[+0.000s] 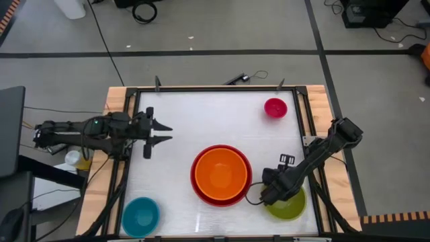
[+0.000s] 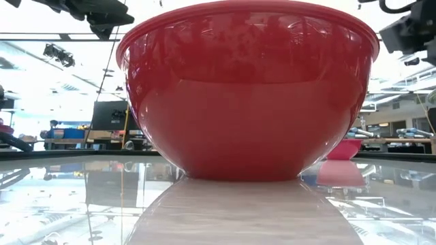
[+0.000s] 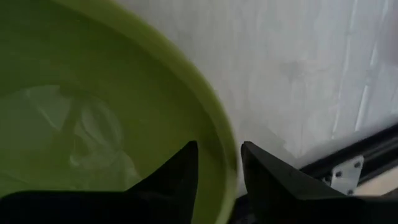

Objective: Nest bowls inside each other
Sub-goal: Stack the green bowl on top of the orange bowl

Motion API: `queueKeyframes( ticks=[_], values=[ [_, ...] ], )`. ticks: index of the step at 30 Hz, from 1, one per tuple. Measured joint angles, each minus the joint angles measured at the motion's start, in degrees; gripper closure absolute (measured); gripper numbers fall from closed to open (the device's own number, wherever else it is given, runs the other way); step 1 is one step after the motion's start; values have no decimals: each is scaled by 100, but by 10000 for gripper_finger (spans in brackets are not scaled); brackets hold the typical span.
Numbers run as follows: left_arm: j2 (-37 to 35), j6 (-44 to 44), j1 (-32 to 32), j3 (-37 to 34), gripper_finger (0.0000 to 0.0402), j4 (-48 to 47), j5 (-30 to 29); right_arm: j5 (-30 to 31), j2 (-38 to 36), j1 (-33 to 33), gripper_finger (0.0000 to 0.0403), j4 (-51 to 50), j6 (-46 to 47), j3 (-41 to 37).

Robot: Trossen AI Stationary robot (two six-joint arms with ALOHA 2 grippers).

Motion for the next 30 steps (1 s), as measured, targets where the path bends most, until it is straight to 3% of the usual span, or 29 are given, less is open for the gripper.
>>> queueKeyframes(
  ticks=[10,19,23,30],
  values=[
    [611,27,-56,-67,245,379,-20,220,-812,-196,241,-161,858,-2],
    [1771,252,-58,-67,175,881,-22,2,-1169,-352,174,-19,899,-2],
    [2060,256,-57,-67,159,958,-22,-398,-1104,-352,178,210,596,-2],
    [2138,259,-57,-67,157,988,-22,-361,-928,-350,207,355,453,-331]
  ],
)
